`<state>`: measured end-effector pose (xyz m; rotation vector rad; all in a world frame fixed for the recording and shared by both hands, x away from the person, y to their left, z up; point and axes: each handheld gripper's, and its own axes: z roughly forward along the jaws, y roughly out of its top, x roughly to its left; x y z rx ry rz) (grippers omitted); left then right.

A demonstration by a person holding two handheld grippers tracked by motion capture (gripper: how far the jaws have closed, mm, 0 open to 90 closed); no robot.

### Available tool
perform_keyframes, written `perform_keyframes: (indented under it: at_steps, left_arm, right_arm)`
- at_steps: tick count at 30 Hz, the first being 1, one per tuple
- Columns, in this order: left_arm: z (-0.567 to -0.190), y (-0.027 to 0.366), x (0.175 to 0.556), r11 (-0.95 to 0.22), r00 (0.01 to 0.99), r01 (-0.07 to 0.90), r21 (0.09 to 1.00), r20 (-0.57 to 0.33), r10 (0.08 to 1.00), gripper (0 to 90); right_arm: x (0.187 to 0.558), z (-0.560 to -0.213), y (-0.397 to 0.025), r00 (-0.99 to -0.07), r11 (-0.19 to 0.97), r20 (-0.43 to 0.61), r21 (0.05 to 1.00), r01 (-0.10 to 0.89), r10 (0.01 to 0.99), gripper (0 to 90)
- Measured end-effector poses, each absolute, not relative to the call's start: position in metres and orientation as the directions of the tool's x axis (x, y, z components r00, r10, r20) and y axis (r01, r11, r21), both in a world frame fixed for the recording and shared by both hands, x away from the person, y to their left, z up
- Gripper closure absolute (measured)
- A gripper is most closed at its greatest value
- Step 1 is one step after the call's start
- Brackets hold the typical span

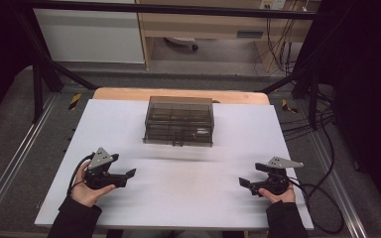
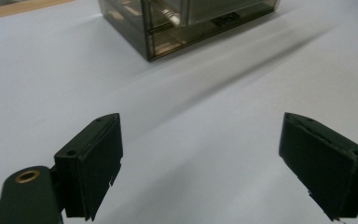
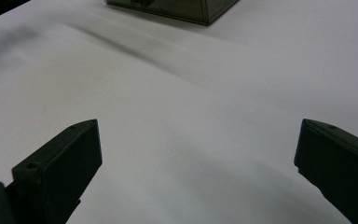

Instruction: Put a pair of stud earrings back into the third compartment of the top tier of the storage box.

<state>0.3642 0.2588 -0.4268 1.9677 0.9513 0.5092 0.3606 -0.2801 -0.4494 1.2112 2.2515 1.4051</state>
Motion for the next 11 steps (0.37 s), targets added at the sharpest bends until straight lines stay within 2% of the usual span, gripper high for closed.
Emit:
perform_keyframes:
  at_steps: [11]
  left_arm:
    - [-0.440,0.274,0.361,-0.352,0.617,0.459,0.816,-0.008,0.787,12.6]
  right_arm:
    - [0.361,-0.450,-0.280,-0.634,0.202,0.223,0.827,0.526,0.740,1.3]
